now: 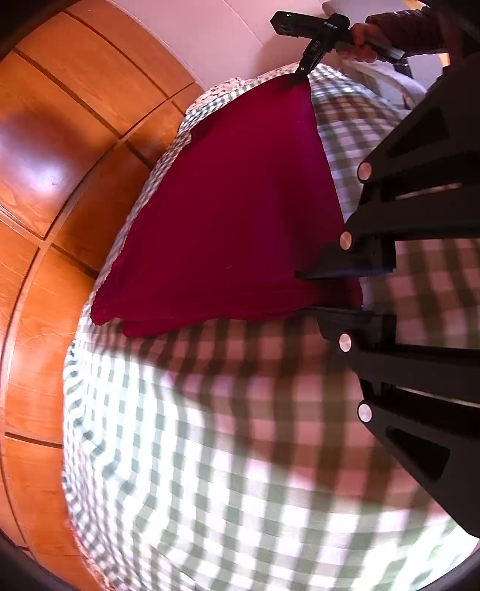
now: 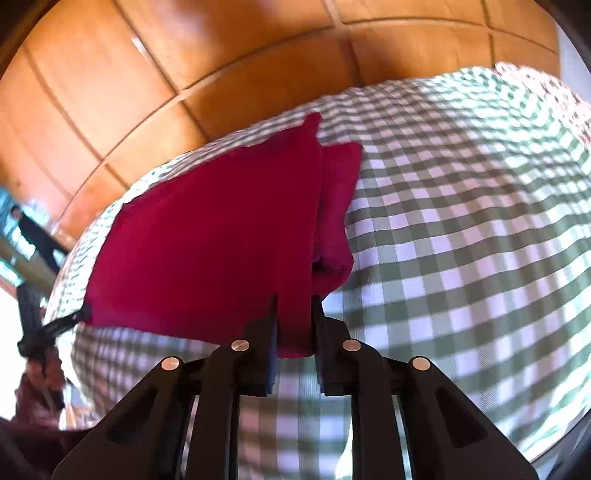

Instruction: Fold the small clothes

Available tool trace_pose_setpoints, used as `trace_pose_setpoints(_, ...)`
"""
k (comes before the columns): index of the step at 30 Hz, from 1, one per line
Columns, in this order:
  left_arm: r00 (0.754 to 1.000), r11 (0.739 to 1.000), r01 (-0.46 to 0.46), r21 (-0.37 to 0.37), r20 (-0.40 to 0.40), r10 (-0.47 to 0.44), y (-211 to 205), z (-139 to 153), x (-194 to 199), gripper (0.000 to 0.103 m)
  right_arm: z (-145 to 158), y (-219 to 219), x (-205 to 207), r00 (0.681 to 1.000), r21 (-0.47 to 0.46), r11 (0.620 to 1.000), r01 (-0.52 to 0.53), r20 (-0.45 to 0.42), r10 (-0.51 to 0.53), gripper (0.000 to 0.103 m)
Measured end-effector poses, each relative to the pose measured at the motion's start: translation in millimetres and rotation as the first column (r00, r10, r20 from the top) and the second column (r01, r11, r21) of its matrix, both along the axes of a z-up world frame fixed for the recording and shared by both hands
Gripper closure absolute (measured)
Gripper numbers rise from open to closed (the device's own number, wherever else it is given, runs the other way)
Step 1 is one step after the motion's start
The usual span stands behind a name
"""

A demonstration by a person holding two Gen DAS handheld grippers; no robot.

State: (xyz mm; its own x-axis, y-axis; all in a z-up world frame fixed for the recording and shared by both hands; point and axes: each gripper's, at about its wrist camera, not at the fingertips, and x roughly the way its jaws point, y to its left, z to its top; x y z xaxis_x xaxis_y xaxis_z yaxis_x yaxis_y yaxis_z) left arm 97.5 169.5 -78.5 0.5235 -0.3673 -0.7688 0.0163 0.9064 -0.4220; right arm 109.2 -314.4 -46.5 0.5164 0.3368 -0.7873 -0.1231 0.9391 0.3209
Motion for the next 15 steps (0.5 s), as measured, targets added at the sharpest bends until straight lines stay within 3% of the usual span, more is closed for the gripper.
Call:
trace_pose_setpoints(4,0.999,1.000,0.029,0.002,-0.032,-0.028,-3.8,0.3,-31.1,0.092,-12.4,-2.8,-32.2,0.998,-0.042,0.999,-0.026,-0.066,0.023,0.090)
trace_pose_setpoints(9,0.999,0.999,0.033,0.037,-0.028,-0.032,-10.9,8.0,-41.9,0.088,-14.1,-15.3,-42.5,0.996,0.001,1.000,0.008,-0.092,-0.008,0.088)
trace_pose_setpoints(10,1.000,0.999,0.022,0.042,-0.023,-0.021,-10.0,10.0,-40.1,0.085,-9.0,-18.0,-38.2,0.997,0.006,1.000,0.026,-0.079,-0.025,0.079)
trace_pose_setpoints(11,1.000,0.999,-0.001,0.053,-0.017,0.002,-8.6,12.1,-36.5,0.084,-3.7,-19.9,-32.8,0.997,0.000,0.999,0.049,-0.058,-0.049,0.060)
trace_pose_setpoints(13,1.000,0.999,-0.004,0.053,-0.004,0.004,-8.0,15.4,-29.9,0.083,7.9,-21.8,-17.5,0.995,-0.010,0.995,0.098,0.009,-0.098,0.042)
trace_pose_setpoints(15,1.000,0.996,-0.024,0.081,0.017,0.023,-8.5,20.8,-20.7,0.083,12.3,-19.1,5.3,0.991,-0.002,0.992,0.128,0.041,-0.128,0.042)
